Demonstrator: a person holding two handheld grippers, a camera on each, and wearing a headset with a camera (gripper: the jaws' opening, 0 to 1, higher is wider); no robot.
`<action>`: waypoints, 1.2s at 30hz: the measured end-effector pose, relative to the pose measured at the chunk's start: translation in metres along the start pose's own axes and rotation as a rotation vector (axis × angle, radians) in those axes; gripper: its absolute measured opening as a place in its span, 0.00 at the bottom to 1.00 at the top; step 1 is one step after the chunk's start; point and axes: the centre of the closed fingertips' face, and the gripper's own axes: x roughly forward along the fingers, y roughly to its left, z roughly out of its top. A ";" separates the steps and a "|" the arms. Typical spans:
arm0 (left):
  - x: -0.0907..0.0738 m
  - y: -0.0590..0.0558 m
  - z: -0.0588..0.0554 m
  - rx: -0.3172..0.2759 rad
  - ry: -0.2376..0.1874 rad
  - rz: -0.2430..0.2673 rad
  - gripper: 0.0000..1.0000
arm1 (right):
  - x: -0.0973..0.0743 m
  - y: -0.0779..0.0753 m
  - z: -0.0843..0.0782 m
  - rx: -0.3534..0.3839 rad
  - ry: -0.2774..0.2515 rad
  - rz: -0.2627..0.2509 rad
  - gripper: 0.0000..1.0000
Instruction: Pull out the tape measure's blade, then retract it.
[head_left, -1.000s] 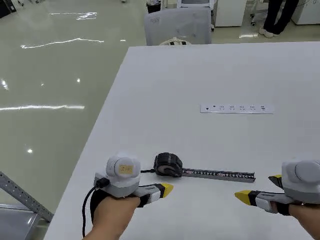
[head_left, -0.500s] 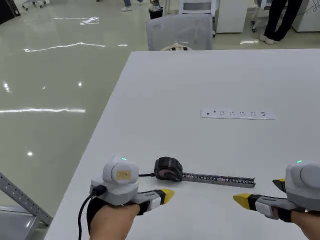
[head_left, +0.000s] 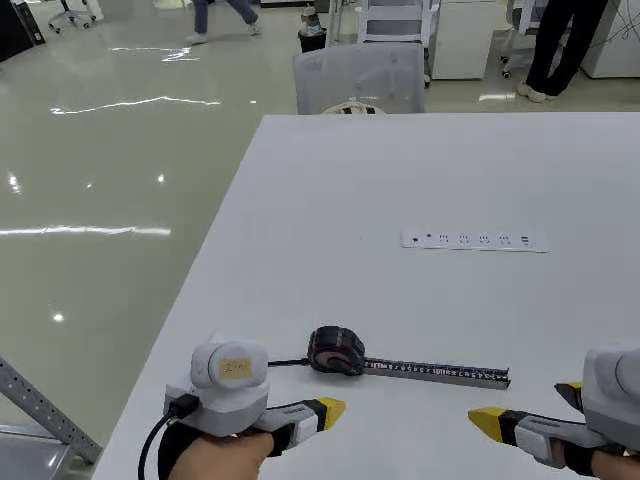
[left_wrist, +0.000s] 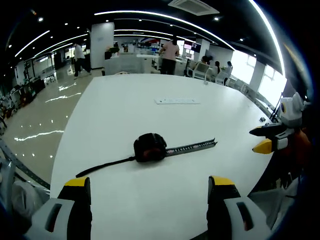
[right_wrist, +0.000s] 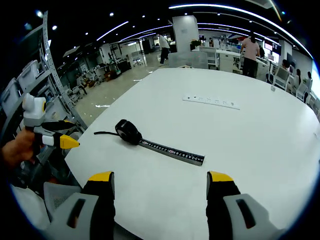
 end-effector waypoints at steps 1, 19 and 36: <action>-0.003 -0.001 -0.001 -0.008 0.001 0.004 0.94 | -0.003 0.000 0.001 -0.001 -0.004 -0.006 0.77; -0.029 -0.021 -0.009 -0.019 0.029 0.010 0.96 | -0.023 0.014 -0.007 0.023 0.013 -0.036 0.79; -0.051 -0.031 -0.013 -0.006 0.055 0.031 0.96 | -0.047 0.022 -0.002 0.025 0.003 -0.058 0.79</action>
